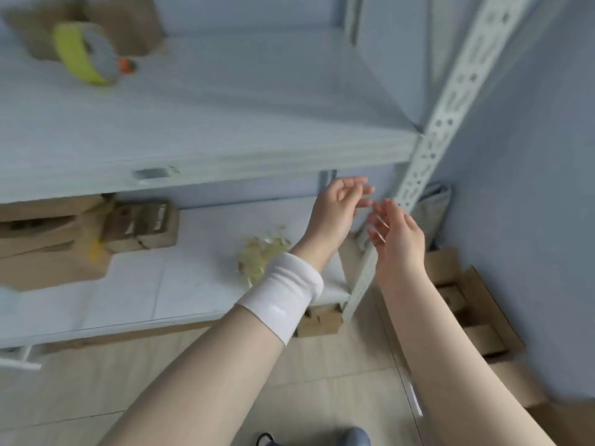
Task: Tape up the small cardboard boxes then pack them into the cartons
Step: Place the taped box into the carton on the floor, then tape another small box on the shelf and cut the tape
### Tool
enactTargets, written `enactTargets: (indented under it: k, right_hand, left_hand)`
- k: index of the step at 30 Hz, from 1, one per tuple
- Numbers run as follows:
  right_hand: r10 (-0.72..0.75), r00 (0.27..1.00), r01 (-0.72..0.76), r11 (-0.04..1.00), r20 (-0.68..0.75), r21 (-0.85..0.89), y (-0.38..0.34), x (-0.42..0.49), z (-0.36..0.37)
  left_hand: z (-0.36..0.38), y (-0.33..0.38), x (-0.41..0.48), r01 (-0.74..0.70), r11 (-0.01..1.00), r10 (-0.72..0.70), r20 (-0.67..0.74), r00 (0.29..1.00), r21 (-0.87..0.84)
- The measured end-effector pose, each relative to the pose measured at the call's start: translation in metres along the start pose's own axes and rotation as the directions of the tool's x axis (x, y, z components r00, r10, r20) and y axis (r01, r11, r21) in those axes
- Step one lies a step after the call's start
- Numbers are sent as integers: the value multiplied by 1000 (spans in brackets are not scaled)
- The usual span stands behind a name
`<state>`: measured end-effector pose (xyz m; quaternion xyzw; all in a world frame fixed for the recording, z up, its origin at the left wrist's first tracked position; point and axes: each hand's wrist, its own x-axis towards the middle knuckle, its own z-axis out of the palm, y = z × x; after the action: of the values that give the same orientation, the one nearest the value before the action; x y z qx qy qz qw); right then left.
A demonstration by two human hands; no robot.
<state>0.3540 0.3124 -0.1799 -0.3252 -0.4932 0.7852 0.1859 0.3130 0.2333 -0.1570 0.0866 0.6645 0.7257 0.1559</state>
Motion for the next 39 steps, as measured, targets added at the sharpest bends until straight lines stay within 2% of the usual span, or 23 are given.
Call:
enactTargets:
  k: [3, 6, 15, 21, 26, 30, 35, 39]
  right_hand:
    - [-57, 994, 56, 998, 92, 19, -17, -23, 69]
    - [-93, 973, 97, 995, 213, -10, -29, -32, 130]
    - [-46, 878, 135, 979, 476, -155, -44, 18, 281]
    - [28, 824, 136, 960, 566, -245, -43, 75, 377]
    - [108, 796, 129, 931, 595, -342, -29, 105, 459]
    - [125, 798, 146, 910, 590, -389, -27, 126, 518]
    - [123, 842, 141, 890, 525, -435, -18, 154, 573]
    - [139, 870, 113, 878, 473, -466, -9, 170, 591]
  left_hand:
    - [-64, 51, 0, -151, 988, 154, -81, 985, 39]
    - [-124, 86, 6, -223, 970, 237, -172, 956, 93]
    - [-261, 147, 79, -207, 947, 288, -364, 886, 246]
    - [-342, 178, 138, -173, 909, 345, -451, 823, 379]
    - [-413, 198, 184, 15, 877, 249, -480, 841, 481]
    - [-458, 223, 241, 71, 852, 230, -493, 839, 519]
    - [-492, 221, 315, 135, 800, 119, -376, 919, 584]
    - [-500, 211, 351, 156, 782, 51, -312, 949, 604]
